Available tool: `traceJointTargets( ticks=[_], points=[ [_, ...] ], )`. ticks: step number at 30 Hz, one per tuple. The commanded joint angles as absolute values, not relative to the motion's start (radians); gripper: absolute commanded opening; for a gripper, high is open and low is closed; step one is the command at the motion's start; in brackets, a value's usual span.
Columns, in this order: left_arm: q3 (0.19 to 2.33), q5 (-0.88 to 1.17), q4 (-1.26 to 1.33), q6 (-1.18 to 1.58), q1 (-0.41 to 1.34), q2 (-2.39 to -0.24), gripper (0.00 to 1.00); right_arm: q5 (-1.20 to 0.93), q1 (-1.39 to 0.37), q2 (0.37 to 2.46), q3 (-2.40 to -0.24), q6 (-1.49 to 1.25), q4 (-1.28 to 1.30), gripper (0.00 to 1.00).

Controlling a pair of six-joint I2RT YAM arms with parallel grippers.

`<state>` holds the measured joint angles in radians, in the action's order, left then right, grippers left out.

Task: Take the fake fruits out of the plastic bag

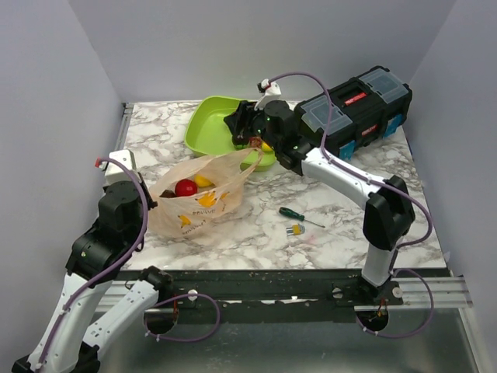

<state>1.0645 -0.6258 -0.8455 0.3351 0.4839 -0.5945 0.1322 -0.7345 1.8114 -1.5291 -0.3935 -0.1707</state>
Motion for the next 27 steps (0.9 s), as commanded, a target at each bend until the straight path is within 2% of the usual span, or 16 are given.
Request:
traceJointTargets(
  ticks=[1,4,10,20,23,27],
  points=[
    [1.046,-0.823,-0.777,0.273,0.476,-0.568,0.00,0.062,-0.680,1.932,-1.648,-0.447,-0.119,0.01],
    [1.028,-0.852,-0.776,0.263,0.475,-0.540,0.00,0.077,-0.662,2.035,-1.750,-0.432,-0.092,0.01],
    [0.970,-0.731,-0.767,0.257,0.474,-0.482,0.00,0.112,-0.653,2.264,-1.984,-0.354,-0.030,0.01],
    [1.021,-0.154,-0.919,0.323,0.474,-0.460,0.00,-0.034,-0.653,2.514,-2.223,-0.352,-0.005,0.01],
    [1.004,0.020,-0.965,0.345,0.473,-0.461,0.00,-0.026,-0.653,2.547,-2.236,-0.371,-0.002,0.19],
    [0.961,0.241,-0.991,0.314,0.475,-0.489,0.00,-0.026,-0.653,2.567,-2.241,-0.380,0.028,0.31]
  ],
)
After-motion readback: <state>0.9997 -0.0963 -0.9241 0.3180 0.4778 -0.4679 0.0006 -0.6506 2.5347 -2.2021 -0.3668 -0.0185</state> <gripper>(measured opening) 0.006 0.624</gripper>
